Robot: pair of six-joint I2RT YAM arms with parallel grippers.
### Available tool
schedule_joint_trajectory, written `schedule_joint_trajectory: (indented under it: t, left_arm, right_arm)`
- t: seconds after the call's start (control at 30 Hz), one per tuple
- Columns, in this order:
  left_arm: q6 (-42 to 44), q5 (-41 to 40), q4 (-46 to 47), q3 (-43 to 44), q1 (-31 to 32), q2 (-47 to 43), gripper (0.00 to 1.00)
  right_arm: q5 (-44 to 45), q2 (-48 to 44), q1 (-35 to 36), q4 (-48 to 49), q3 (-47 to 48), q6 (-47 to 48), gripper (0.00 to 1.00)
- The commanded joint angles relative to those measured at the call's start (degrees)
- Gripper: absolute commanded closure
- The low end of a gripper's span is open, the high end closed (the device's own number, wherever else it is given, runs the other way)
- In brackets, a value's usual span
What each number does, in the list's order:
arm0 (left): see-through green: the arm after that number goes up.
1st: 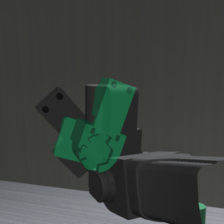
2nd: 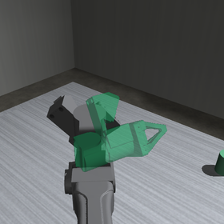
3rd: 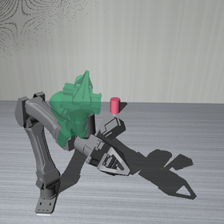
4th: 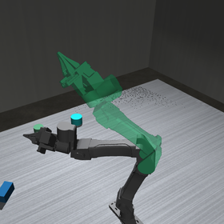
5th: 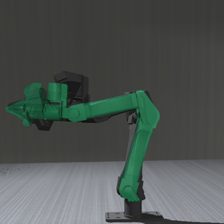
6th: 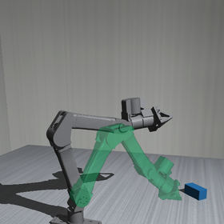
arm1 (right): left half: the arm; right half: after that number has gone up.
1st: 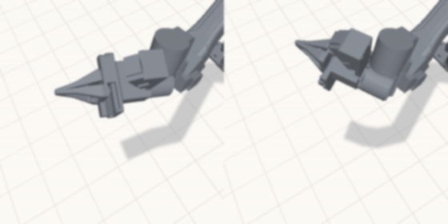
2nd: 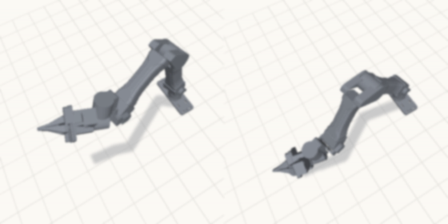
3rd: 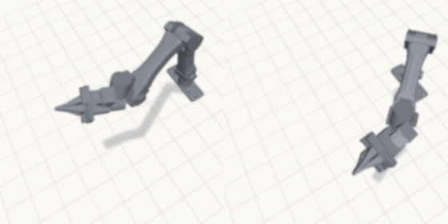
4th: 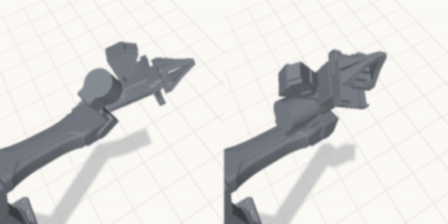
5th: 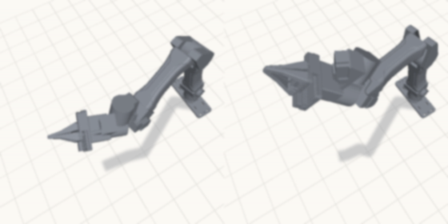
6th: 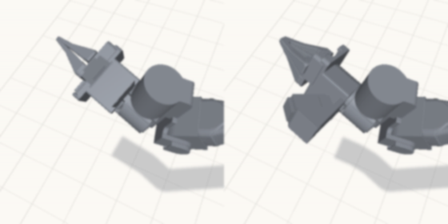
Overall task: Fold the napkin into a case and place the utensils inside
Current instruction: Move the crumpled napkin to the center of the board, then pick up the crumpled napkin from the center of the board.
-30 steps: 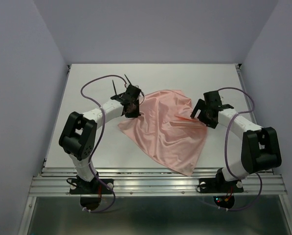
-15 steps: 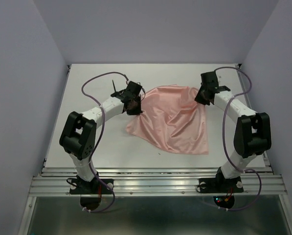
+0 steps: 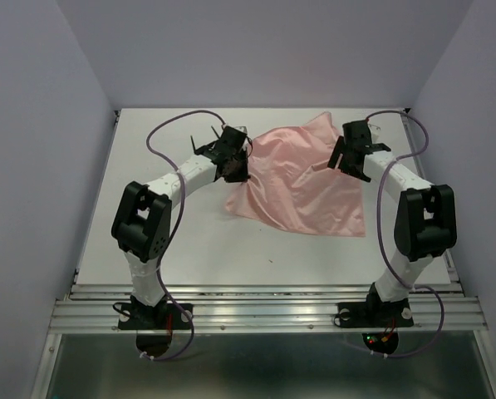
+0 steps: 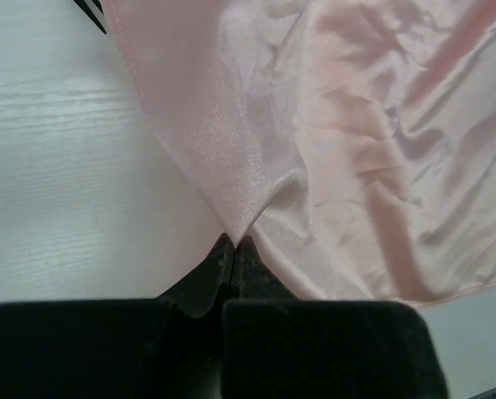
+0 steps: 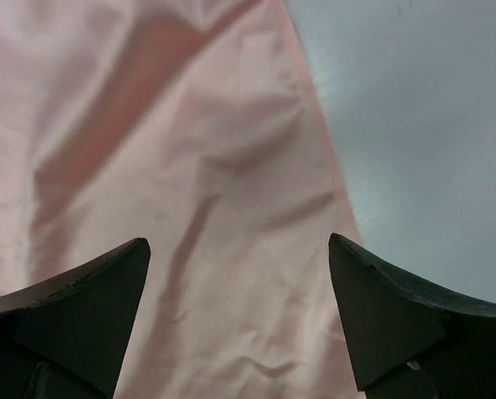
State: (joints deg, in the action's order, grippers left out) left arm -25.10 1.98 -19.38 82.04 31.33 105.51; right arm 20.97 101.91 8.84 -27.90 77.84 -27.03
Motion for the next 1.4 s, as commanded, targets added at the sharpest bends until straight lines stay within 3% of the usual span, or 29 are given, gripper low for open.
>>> schedule_joint_trajectory:
  t: [0.0,0.17,0.27,0.47,0.7,0.73,0.83,0.87,0.97,1.1,1.37]
  left_arm:
    - [-0.56,1.01,0.66,-1.0,-0.48,0.3,1.0]
    - [-0.39,0.22,0.48,-3.02,-0.48,-0.39,1.0]
    - [-0.3,-0.4,0.74,-5.04,-0.48,-1.1,1.0]
    - [0.49,-4.43,1.01,-7.07,-0.48,-1.1,1.0]
    - [1.63,-4.0,2.5,-7.42,-3.64,-1.19,1.0]
    - [1.9,-3.83,2.07,-7.25,-3.65,-1.19,0.96]
    - [2.78,-2.25,0.83,-6.98,-3.65,-1.89,0.66]
    - [2.78,-2.24,0.57,-7.5,-3.65,-3.2,0.45]
    - [2.34,-3.64,-1.54,-9.17,-3.56,-6.27,0.28]
    - [0.59,-7.95,-4.96,-11.98,-3.56,-8.83,0.28]
    - [-4.16,-6.9,-5.06,-20.43,-3.47,-11.47,0.29]
  right_arm:
    - [-1.01,-6.98,-0.32,-2.33,-8.21,-2.41,0.07]
    - [-6.99,-14.7,-0.32,-4.09,-20.07,-7.76,0.07]
    - [-6.21,-18.39,-0.32,-8.03,-23.6,-11.63,0.07]
    - [-1.9,-23.15,-0.92,-11.12,-27.48,-15.25,0.08]
    - [-4.88,-23.16,-2.16,-7.8,-27.66,-14.99,0.07]
    - [-5.58,-23.24,-2.16,-7.0,-27.57,-14.81,0.07]
    - [-8.39,-22.46,-2.16,-5.24,-26.69,-14.2,0.07]
    - [-8.58,-22.19,-2.16,-4.8,-26.17,-14.11,0.07]
    - [-8.75,-20.88,-2.16,-4.1,-25.29,-13.67,0.06]
    - [-9.72,-20.43,-2.16,-2.34,-25.72,-12.97,0.05]
    - [-9.37,-21.13,-2.16,-0.93,-27.04,-11.91,0.01]
